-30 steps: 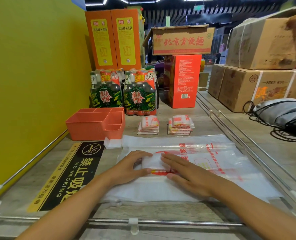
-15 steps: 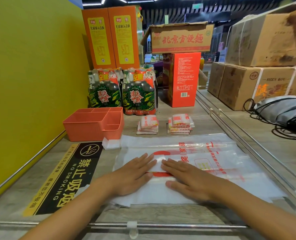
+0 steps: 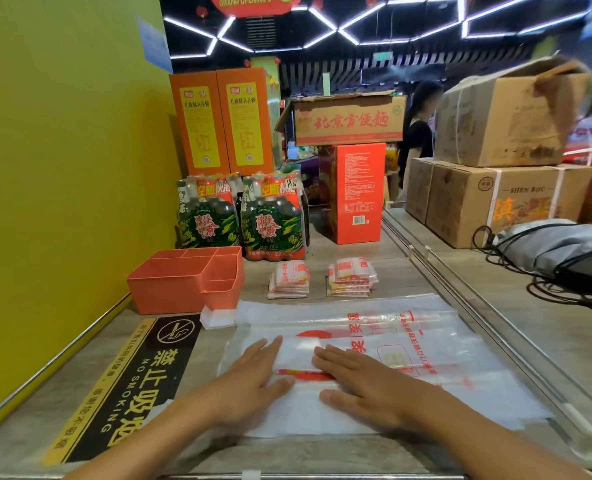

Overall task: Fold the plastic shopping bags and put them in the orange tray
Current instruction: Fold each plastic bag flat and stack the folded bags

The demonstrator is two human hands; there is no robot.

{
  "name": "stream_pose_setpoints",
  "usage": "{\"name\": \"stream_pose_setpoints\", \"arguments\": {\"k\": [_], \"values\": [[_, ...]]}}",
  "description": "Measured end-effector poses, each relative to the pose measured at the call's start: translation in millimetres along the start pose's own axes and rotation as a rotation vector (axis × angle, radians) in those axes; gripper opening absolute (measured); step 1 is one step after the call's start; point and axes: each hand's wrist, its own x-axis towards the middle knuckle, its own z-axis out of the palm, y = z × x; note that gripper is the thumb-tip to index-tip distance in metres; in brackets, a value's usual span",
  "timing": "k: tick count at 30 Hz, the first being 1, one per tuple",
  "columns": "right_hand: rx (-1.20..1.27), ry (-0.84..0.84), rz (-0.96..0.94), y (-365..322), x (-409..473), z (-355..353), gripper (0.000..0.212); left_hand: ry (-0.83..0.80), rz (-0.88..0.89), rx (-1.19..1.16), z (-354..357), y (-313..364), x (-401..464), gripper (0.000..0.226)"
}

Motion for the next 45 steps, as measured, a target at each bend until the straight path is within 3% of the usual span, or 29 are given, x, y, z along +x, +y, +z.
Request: {"name": "stream_pose_setpoints", "arguments": {"k": [3, 6, 8, 10, 14, 20, 24, 28, 32, 36, 42, 45], "values": [[0.003, 0.006, 0.000, -3, -2, -1, 0.067, 0.137, -0.002, -0.440, -2, 9, 5, 0.078], [0.014, 0.009, 0.010, -4, -4, -3, 0.067, 0.295, -0.143, -0.964, 2, 15, 14, 0.068], [0.022, 0.010, 0.013, -5, -4, -3, 0.067, 0.316, -0.229, -1.247, 6, 23, 22, 0.053], [0.030, 0.022, 0.013, -4, -4, -3, 0.069, 0.297, -0.241, -1.426, 9, 27, 31, 0.046], [0.053, 0.048, 0.018, -1, -1, 0, 0.070, 0.274, -0.243, -1.548, 21, 46, 43, 0.026], [0.048, 0.092, 0.014, 8, -1, 1, 0.065, 0.528, -0.393, -1.227, 29, 49, 58, 0.027], [-0.097, 0.133, -0.019, 12, 2, 3, 0.062, 0.668, -0.400, -1.110, 16, 38, 52, 0.026], [-0.088, 0.097, 0.015, 11, 7, 7, 0.063, 0.504, -0.284, -0.861, 17, 31, 54, 0.038], [-0.015, 0.070, 0.028, 12, 6, 8, 0.067, 0.363, 0.020, -0.421, 25, 36, 52, 0.054], [0.014, 0.093, -0.011, 17, 8, 10, 0.070, 0.271, 0.141, 0.071, 36, 36, 57, 0.056], [0.072, 0.109, -0.011, 20, 8, 9, 0.064, 0.221, 0.148, 0.250, 39, 34, 60, 0.056], [0.061, 0.168, 0.007, 21, 2, 0, 0.048, 0.173, 0.143, 0.229, 43, 31, 62, 0.056]]}}
